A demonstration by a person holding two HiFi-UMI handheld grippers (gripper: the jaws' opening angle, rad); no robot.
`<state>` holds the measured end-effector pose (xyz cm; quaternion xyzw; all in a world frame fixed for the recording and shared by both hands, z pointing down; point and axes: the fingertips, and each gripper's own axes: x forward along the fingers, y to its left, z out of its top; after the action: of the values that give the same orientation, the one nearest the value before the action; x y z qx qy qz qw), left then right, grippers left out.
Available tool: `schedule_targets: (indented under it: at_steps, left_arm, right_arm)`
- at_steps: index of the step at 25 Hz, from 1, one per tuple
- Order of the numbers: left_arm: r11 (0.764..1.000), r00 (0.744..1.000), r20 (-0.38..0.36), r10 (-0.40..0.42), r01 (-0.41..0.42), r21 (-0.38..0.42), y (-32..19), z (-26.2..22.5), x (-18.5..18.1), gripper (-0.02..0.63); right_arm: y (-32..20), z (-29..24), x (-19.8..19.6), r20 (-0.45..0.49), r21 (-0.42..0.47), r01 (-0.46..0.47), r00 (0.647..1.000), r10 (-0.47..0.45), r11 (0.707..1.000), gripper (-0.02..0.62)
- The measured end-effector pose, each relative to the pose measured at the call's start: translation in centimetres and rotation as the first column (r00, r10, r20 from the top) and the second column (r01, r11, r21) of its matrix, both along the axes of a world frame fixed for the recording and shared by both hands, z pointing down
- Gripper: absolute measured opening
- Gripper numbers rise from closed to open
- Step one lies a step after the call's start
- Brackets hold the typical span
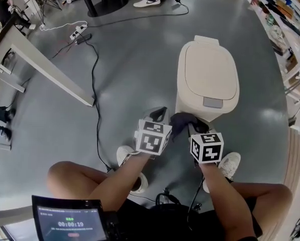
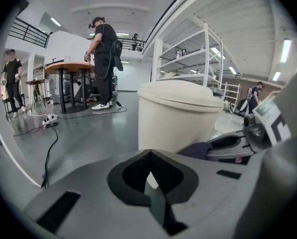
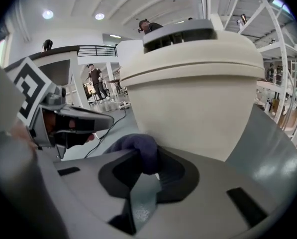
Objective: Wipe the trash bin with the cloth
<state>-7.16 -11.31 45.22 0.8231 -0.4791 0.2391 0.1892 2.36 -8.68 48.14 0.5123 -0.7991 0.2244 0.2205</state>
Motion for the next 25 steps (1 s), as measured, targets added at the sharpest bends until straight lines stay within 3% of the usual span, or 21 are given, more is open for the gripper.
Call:
schedule_targets:
  at_steps: [9,14,19,25]
  left_arm:
    - [0.996,0.999,-0.048,0.024,-0.028,-0.08,1.5,1.9,2.0,-0.003]
    - [0.994,0.998,-0.012,0.057,-0.058,-0.098,2.4,2.9,3.9,-0.003]
    - [0.989,0.996,-0.027,0.086,-0.088,-0.117,2.9,3.2,6.7,-0.003]
    - [0.983,0.99,-0.035,0.135,-0.138,-0.123,2.6,5.4,9.5,-0.003]
  right_arm:
    - [0.4,-0.3,4.1,-0.04,0.026,-0.063,0.997,0.064,0.998,0.066]
    - [0.9,0.7,7.6,-0.096,0.038,-0.122,0.988,0.125,0.992,0.066]
    - [0.8,1.1,10.3,-0.148,0.053,-0.122,0.981,0.128,0.991,0.066]
    - [-0.4,3.2,13.7,-0.146,0.052,-0.181,0.971,0.187,0.982,0.066]
